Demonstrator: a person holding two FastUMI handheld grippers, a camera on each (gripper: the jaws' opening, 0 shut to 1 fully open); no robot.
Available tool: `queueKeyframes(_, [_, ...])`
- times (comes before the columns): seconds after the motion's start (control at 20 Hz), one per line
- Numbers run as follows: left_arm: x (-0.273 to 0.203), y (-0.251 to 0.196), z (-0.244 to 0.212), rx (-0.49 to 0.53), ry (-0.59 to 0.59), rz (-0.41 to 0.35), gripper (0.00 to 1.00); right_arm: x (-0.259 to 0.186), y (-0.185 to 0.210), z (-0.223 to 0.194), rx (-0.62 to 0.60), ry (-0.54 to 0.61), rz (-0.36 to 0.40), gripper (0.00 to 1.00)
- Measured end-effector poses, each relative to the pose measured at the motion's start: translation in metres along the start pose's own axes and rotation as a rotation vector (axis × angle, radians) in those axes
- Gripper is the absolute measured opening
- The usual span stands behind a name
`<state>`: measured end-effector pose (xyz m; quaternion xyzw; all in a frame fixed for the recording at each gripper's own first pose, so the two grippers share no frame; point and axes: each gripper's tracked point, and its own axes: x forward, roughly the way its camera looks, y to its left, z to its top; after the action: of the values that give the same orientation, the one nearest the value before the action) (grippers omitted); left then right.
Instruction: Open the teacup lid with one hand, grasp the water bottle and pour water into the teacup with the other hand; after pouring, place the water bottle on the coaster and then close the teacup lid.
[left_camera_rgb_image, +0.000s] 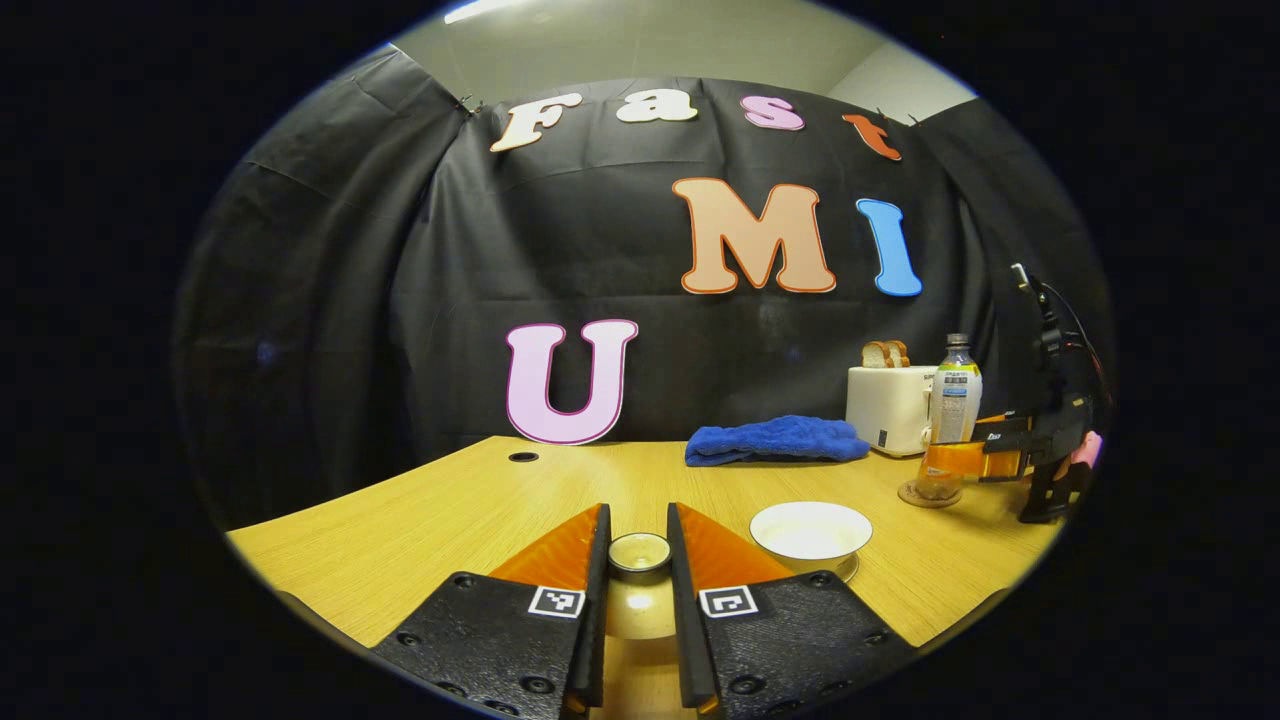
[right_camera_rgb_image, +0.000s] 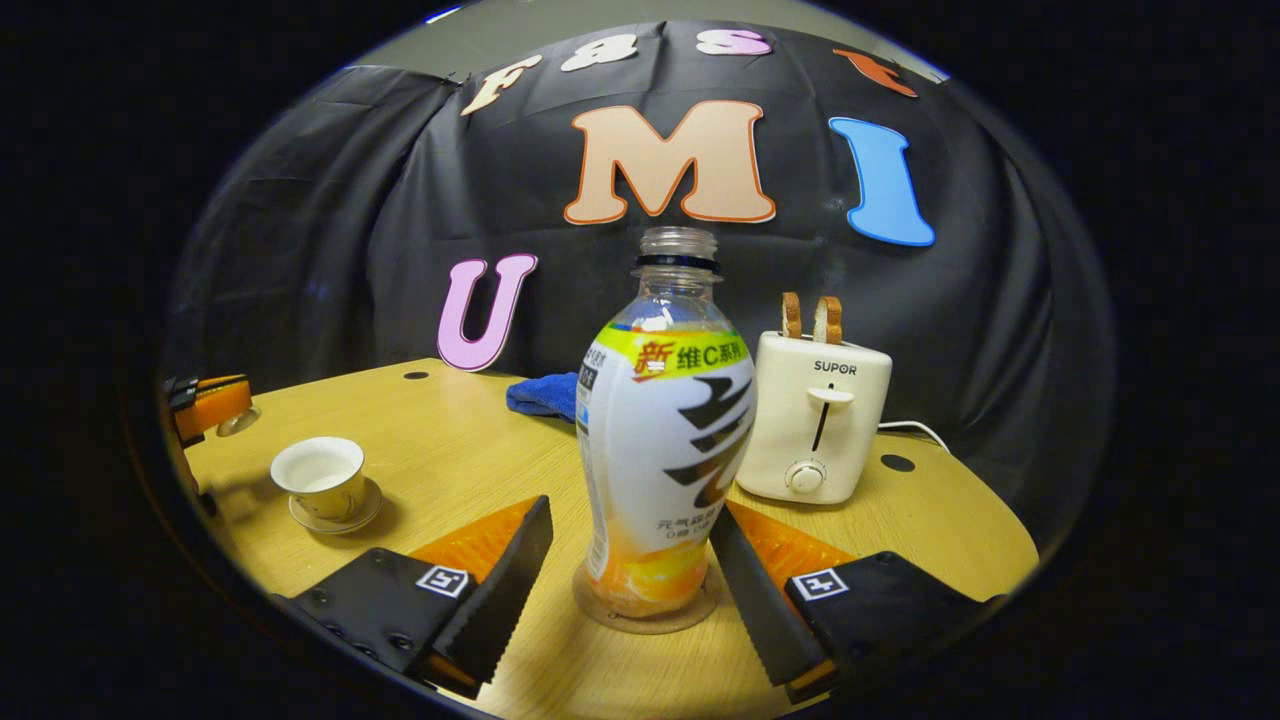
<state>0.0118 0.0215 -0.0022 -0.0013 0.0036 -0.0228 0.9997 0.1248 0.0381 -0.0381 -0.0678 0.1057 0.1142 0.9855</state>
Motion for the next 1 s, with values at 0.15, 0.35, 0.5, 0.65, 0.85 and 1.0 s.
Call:
queueKeyframes(0.15, [-0.001, 0.0, 0.001, 0.0, 0.0, 0.0, 0.27, -0.007, -0.002, -0.001, -0.02, -0.006, -0.023, 0.94])
queueKeyframes(0.35, [-0.001, -0.001, 0.0, 0.0, 0.0, -0.002, 0.27, -0.027, -0.01, 0.003, -0.032, -0.048, -0.083, 0.94])
queueKeyframes(0.5, [-0.001, -0.001, 0.0, -0.001, -0.002, -0.004, 0.27, -0.049, -0.01, 0.01, -0.027, -0.111, -0.087, 0.94])
queueKeyframes(0.65, [0.0, -0.001, 0.001, -0.001, -0.003, -0.005, 0.27, -0.07, -0.013, 0.018, 0.004, -0.188, -0.101, 0.94])
queueKeyframes(0.85, [0.0, -0.003, 0.0, 0.0, -0.002, -0.012, 0.27, -0.089, -0.024, 0.014, 0.155, -0.207, -0.091, 1.0])
queueKeyframes(1.0, [0.0, -0.004, 0.001, 0.0, -0.003, -0.017, 0.27, -0.103, -0.038, 0.012, 0.139, -0.209, -0.16, 0.95])
